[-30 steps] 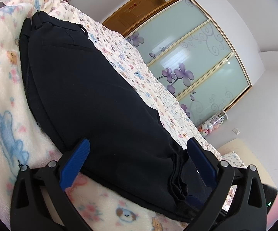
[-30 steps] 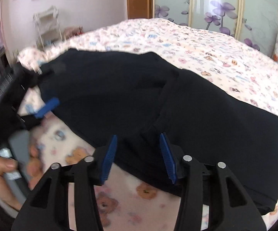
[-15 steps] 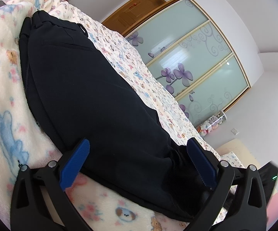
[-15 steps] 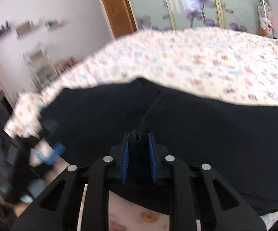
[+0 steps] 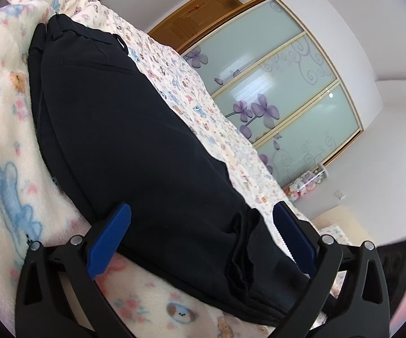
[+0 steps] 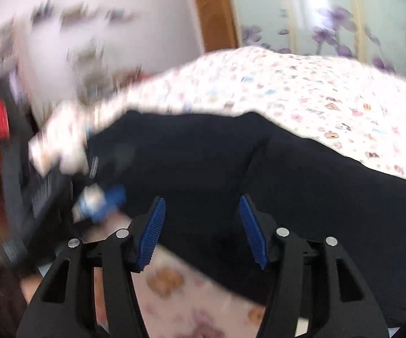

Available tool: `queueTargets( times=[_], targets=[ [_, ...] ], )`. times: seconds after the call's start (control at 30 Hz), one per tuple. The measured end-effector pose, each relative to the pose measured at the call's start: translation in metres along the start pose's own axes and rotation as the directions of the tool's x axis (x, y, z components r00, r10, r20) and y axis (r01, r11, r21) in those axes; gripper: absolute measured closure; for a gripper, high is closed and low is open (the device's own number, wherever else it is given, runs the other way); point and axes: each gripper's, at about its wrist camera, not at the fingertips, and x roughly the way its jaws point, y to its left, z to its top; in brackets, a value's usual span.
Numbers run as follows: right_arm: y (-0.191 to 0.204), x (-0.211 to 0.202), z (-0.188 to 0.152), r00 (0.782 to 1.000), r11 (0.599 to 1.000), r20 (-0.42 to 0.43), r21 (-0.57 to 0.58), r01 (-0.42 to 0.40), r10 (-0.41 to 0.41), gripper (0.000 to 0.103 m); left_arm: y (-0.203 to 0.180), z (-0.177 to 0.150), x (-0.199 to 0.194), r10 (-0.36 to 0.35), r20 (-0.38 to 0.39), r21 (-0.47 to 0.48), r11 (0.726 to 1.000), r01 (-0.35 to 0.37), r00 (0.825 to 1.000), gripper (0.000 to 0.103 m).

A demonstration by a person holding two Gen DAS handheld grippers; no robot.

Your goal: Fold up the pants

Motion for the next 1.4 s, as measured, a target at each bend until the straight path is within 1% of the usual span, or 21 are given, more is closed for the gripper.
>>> queueTargets(
  times=[0.03,0.07,0.17,0.23,0.27,0.37,0.43,0.53,0.57,0.63,0.7,0.8,0.87,0.93,1.03,1.1,1.17,1.23,1.3,1.33,1.4],
  targets=[
    [-0.014,0.003,0.007,1.0,0.996,0.0,0.09,-0.023,0.023,0.046,0.001,0.001,-0.002,-0.013,0.001,-0.011,1.0,0.013,1.0,0.002],
    [-0.033,0.008,0.013,0.998,0.977,0.0,0.205,-0.059,0.06,0.046,0.001,0.001,-0.004,-0.026,0.001,-0.022,0.999,0.026,1.0,0.002],
    [-0.077,0.035,0.018,0.992,0.9,-0.021,0.422,-0.104,0.125,0.043,0.003,0.003,-0.009,-0.067,0.007,-0.054,0.996,0.068,0.998,0.002],
    [-0.099,0.061,0.009,0.984,0.849,-0.086,0.521,-0.088,0.154,0.042,0.004,0.004,-0.009,-0.076,-0.005,-0.07,0.995,0.075,0.997,0.002],
    [-0.103,0.068,0.004,0.982,0.835,-0.099,0.543,-0.083,0.163,0.043,0.004,0.005,-0.009,-0.078,-0.011,-0.073,0.994,0.077,0.997,0.002],
    [-0.097,0.063,0.006,0.981,0.848,-0.101,0.523,-0.087,0.163,0.04,0.002,0.007,-0.008,-0.085,-0.023,-0.079,0.993,0.083,0.996,0.002],
    [-0.085,0.05,0.004,0.972,0.851,-0.088,0.505,-0.146,0.219,0.038,0.002,0.009,-0.009,-0.092,-0.024,-0.087,0.992,0.09,0.995,0.002],
    [-0.068,0.037,-0.012,0.948,0.83,-0.061,0.503,-0.243,0.314,0.026,0.0,0.011,-0.008,-0.099,-0.03,-0.099,0.991,0.095,0.995,0.002],
    [-0.065,0.038,-0.018,0.946,0.835,-0.066,0.494,-0.245,0.317,0.026,-0.002,0.012,-0.009,-0.101,-0.028,-0.093,0.991,0.098,0.994,0.002],
    [-0.054,0.046,-0.027,0.956,0.887,-0.118,0.416,-0.198,0.269,0.026,-0.009,0.011,-0.012,-0.101,-0.026,-0.055,0.994,0.099,0.995,0.002],
    [-0.044,0.037,-0.027,0.961,0.908,-0.121,0.376,-0.186,0.247,0.026,-0.017,0.011,-0.018,-0.09,-0.029,-0.001,0.996,0.09,0.996,0.002],
    [-0.043,0.0,-0.027,0.933,0.878,-0.058,0.363,-0.313,0.356,0.024,-0.025,0.022,-0.033,-0.102,-0.041,0.053,0.993,0.104,0.994,0.002],
    [-0.047,-0.028,-0.03,0.931,0.886,-0.008,0.31,-0.346,0.366,0.01,-0.023,0.036,-0.047,-0.12,-0.037,0.055,0.991,0.122,0.992,0.002],
    [-0.063,-0.063,-0.042,0.925,0.888,0.061,0.261,-0.378,0.376,0.008,-0.016,0.049,-0.053,-0.124,-0.029,0.047,0.991,0.125,0.992,0.002],
    [-0.097,-0.091,-0.06,0.921,0.879,0.14,0.275,-0.389,0.364,0.007,-0.001,0.077,-0.051,-0.054,-0.029,0.022,0.998,0.054,0.998,0.002],
    [-0.121,-0.102,-0.071,0.916,0.866,0.187,0.303,-0.397,0.355,0.007,0.008,0.098,-0.046,-0.034,-0.029,-0.01,0.999,0.033,0.999,0.002],
    [-0.138,-0.104,-0.081,0.911,0.856,0.222,0.322,-0.404,0.347,0.005,0.018,0.114,-0.041,0.023,-0.033,-0.028,0.999,-0.024,0.999,0.002],
    [-0.154,-0.099,-0.098,0.902,0.829,0.253,0.364,-0.425,0.351,0.005,0.04,0.122,-0.03,0.058,-0.095,-0.076,0.995,-0.066,0.994,0.002],
    [-0.164,-0.092,-0.109,0.888,0.794,0.274,0.403,-0.455,0.37,0.005,0.076,0.116,-0.014,0.029,-0.198,-0.173,0.983,-0.064,0.98,0.002],
    [-0.166,-0.091,-0.11,0.876,0.778,0.295,0.409,-0.477,0.382,0.005,0.084,0.112,-0.012,0.017,-0.21,-0.177,0.983,-0.055,0.977,0.004],
    [-0.166,-0.091,-0.11,0.867,0.774,0.31,0.4,-0.491,0.389,0.004,0.084,0.105,-0.016,-0.013,-0.187,-0.117,0.993,-0.009,0.982,0.005]
  ],
)
